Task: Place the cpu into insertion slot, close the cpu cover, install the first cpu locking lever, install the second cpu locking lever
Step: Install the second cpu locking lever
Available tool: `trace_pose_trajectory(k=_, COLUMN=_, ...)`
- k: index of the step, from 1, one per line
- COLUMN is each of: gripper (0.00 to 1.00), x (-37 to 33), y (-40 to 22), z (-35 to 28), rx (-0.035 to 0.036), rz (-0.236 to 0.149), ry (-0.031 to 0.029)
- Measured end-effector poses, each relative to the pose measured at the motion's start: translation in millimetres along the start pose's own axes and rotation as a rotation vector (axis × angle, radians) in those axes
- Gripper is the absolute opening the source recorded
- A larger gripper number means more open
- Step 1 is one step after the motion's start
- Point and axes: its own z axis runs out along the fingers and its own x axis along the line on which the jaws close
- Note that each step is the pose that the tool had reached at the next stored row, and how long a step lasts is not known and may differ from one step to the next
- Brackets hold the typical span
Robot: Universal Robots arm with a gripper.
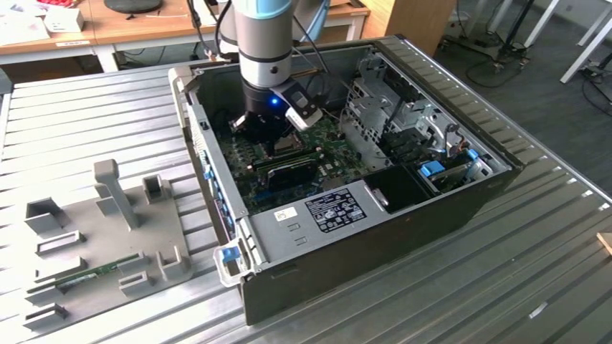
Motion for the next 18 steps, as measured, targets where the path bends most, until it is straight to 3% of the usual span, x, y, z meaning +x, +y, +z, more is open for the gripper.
trace_pose_trajectory(k=9, gripper=0.11, x=4.1, y=-0.3, z=4.9, rx=-0.0001, rz=0.0, ry=-0.0058)
trace_pose_trajectory(k=18, gripper=0.11, x=4.4, y=-0.4, z=6.8, rx=-0.0006, rz=0.0, ry=-0.0063)
